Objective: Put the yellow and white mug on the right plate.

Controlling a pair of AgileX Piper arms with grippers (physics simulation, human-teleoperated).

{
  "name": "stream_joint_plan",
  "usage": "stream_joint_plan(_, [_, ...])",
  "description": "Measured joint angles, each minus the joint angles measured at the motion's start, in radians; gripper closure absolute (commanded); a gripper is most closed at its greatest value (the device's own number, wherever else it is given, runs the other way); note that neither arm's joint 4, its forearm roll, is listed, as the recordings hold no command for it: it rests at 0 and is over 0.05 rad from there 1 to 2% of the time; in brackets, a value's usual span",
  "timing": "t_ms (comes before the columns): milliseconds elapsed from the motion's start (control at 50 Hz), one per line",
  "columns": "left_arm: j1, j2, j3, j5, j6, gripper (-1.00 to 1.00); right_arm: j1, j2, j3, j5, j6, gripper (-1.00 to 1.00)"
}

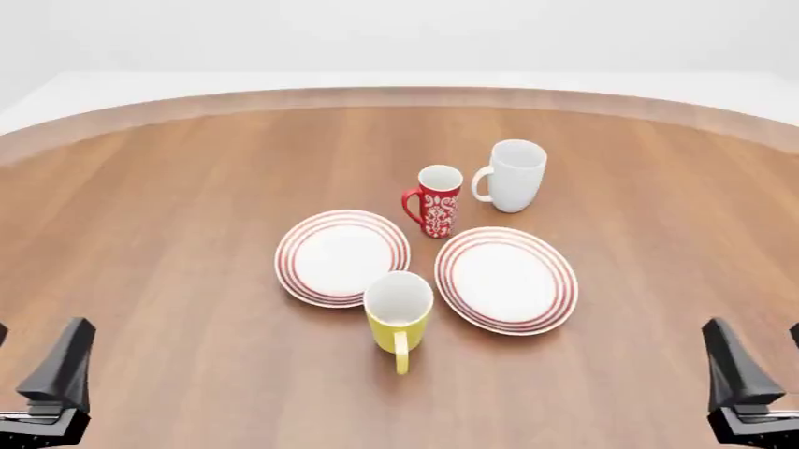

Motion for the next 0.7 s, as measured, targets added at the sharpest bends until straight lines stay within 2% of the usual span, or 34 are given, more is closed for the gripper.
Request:
stream_joint_plan(160, [0.000, 0.000, 0.000, 0.000, 0.000, -1.00, -0.007, 0.044, -0.002, -0.023, -0.004, -1.00])
stream_joint_plan(340, [0.000, 0.000, 0.000, 0.000, 0.000, -1.00, 0.005, 0.186, -0.033, -0.051, 0.016, -1.00])
stream_joint_plan(520, [0.000, 0.000, 0.000, 0.000, 0.000, -1.00, 0.067, 0.281, -0.114, 0.020, 0.014, -1.00])
stream_joint_plan(700, [0.000, 0.000, 0.000, 0.000, 0.000, -1.00, 0.158, 0.375, -0.218, 0.120, 0.047, -1.00])
